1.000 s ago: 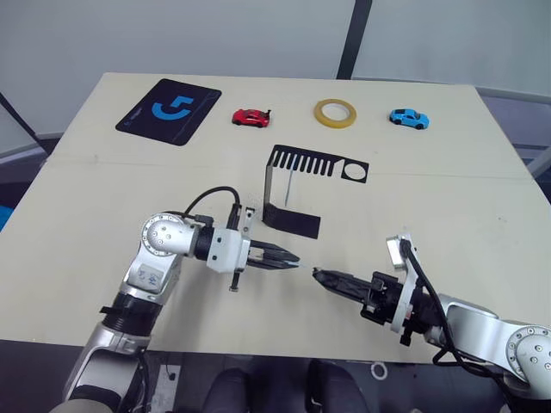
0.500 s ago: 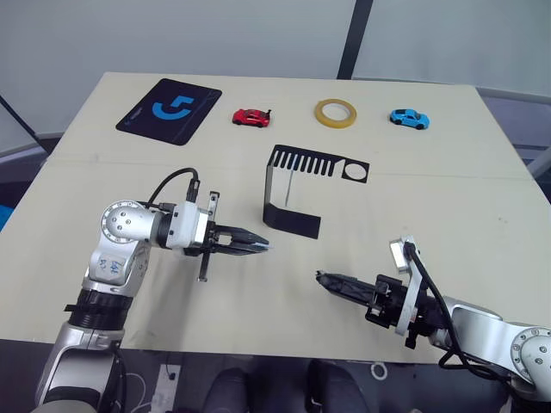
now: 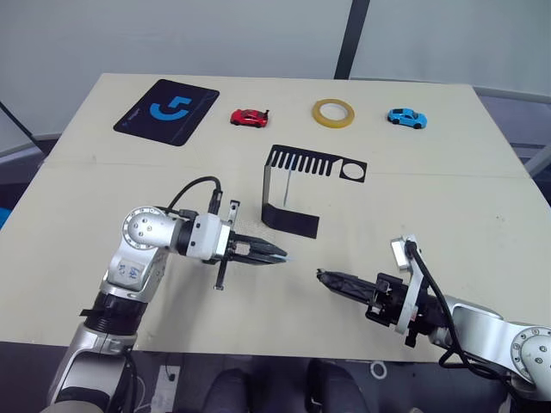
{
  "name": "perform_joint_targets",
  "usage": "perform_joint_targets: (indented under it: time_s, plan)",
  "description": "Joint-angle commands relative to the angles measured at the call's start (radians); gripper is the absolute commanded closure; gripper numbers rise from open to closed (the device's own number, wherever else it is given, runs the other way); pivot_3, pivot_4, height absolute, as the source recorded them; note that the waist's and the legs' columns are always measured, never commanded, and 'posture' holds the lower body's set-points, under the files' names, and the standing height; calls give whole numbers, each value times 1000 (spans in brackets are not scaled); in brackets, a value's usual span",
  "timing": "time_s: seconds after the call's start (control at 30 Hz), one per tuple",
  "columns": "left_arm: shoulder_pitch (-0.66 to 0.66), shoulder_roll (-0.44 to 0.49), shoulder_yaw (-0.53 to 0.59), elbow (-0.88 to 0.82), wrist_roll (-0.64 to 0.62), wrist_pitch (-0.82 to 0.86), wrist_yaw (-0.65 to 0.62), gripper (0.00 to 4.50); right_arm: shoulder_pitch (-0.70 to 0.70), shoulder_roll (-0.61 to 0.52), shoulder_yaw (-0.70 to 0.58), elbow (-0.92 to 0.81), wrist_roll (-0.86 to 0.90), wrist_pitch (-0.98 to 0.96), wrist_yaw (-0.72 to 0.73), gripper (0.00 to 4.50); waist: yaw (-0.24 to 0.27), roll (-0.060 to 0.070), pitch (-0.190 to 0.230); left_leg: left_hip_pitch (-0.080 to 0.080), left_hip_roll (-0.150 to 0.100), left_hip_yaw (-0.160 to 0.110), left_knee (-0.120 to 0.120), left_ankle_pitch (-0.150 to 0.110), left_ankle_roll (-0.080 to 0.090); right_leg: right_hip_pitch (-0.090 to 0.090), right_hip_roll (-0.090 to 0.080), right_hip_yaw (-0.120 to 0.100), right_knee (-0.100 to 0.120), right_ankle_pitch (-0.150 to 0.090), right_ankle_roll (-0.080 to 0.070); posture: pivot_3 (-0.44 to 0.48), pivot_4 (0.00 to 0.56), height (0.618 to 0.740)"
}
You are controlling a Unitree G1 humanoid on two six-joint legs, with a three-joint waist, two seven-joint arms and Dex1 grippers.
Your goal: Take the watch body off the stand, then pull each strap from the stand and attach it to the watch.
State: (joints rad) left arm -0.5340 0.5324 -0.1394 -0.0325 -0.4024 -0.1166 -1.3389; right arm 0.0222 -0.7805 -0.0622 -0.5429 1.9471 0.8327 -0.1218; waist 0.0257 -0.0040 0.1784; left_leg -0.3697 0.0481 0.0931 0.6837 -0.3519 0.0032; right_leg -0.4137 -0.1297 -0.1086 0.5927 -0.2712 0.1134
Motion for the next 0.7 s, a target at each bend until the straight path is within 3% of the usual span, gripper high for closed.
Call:
perform_joint_targets:
  time_s: [0.03,0.7]
  plan:
    - [-2,-12,-20,-17,22,-24,8,4500,-4,-6,-8,-23,25,-10,11,2877,0,0,0,0,0,0,0,0,0,0,0,0,0,0,0,0,150,737]
    - [-14,-56,-57,25,86,-35,39,4500,-5,0,3,-32,25,-18,8,2877,0,0,0,0,0,0,1,0,0,0,0,0,0,0,0,0,150,737]
